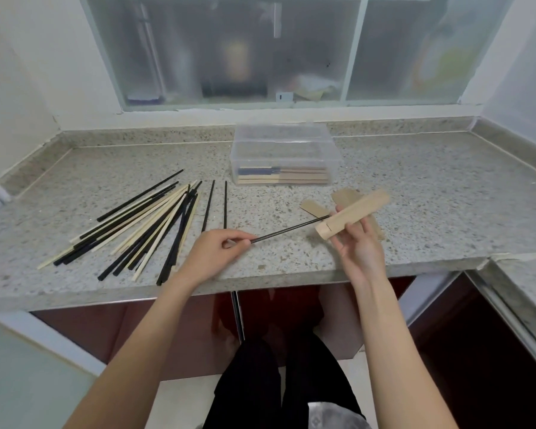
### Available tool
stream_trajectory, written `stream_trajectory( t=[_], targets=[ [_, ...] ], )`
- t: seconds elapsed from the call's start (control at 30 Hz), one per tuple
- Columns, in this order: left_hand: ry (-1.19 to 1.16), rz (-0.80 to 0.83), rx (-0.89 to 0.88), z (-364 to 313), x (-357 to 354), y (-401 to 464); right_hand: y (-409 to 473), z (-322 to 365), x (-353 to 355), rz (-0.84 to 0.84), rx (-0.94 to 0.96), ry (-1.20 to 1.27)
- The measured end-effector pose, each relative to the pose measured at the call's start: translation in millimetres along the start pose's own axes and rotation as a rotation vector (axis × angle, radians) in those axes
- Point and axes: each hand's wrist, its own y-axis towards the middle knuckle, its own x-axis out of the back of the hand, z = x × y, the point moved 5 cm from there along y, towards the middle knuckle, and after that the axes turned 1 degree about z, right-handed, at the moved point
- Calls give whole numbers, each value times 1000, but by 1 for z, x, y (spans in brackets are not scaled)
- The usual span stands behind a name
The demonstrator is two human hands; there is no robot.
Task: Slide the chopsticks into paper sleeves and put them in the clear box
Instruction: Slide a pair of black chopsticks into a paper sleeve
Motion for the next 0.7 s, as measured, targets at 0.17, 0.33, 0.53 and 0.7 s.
stream_trajectory(
  t=[0.17,0.33,0.53,0.7],
  targets=[
    [129,35,-21,4,-7,0,1,6,10,-137,64,-43],
    [84,-16,-23,5,-5,-3,3,8,15,-243,110,-1],
    [110,-2,-32,2,-4,-3,1,5,11,-212,119,-31],
    [134,-10,-16,4,-4,-2,-2,1,0,-150,101,-66]
  ],
)
